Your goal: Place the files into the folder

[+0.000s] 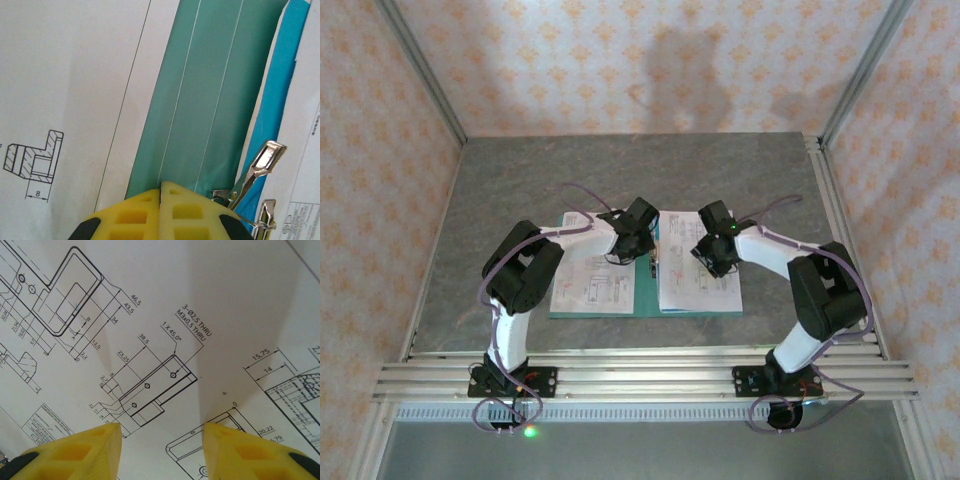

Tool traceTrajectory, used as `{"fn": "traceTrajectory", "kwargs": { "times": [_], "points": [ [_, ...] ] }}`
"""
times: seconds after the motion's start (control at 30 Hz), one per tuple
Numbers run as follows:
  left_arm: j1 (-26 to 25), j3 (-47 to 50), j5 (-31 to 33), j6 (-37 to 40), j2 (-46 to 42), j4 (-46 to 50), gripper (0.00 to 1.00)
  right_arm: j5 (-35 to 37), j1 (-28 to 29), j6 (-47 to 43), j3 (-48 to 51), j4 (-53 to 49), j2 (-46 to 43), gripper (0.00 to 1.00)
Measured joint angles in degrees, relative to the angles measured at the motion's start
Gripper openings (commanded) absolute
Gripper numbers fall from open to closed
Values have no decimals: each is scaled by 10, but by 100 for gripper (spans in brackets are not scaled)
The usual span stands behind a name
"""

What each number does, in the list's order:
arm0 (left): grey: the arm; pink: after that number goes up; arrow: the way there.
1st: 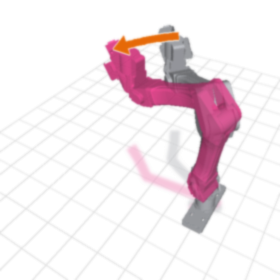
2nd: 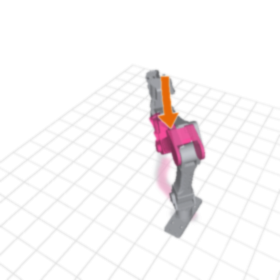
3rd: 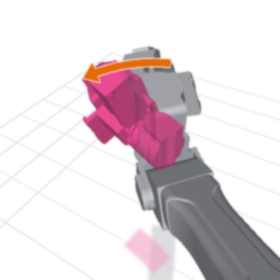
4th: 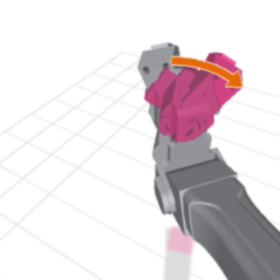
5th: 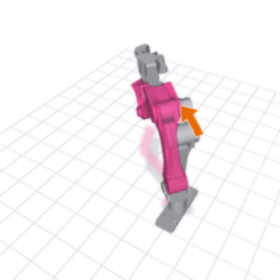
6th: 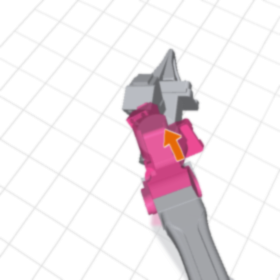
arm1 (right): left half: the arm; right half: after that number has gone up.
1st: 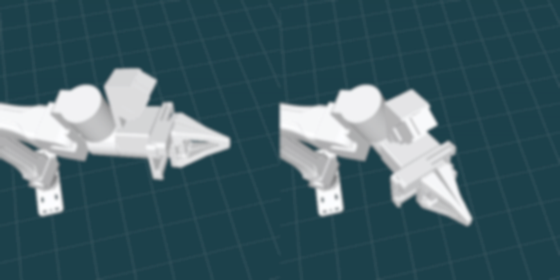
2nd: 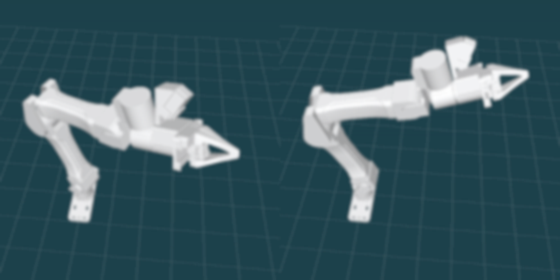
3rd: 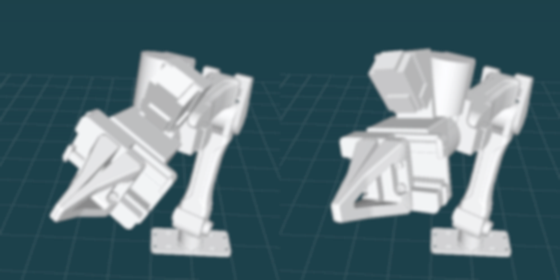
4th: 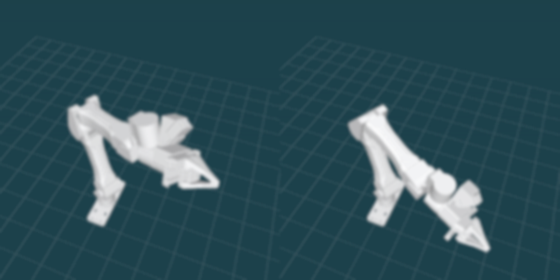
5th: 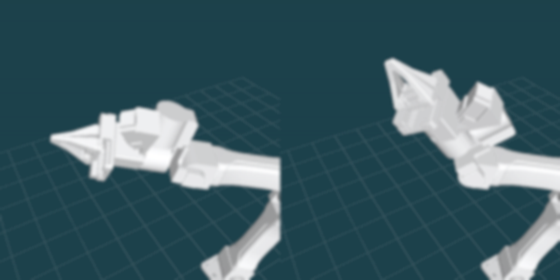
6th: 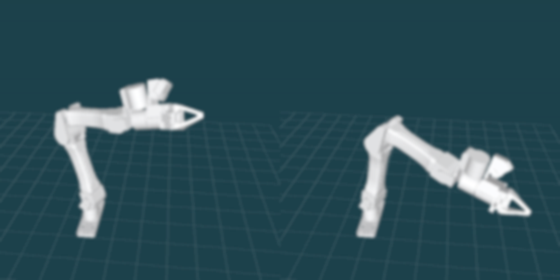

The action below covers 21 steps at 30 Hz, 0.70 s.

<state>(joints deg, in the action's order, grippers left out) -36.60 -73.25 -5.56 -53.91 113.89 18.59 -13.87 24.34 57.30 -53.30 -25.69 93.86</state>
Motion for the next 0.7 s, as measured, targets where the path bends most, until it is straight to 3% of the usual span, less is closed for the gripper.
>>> {"fn": "traceTrajectory", "kwargs": {
  "times": [0.7],
  "points": [
    [0, -1, 0, 0, 0, 1, 0, 3, 14, -21, -32, -9, 33, 46]
  ]
}}
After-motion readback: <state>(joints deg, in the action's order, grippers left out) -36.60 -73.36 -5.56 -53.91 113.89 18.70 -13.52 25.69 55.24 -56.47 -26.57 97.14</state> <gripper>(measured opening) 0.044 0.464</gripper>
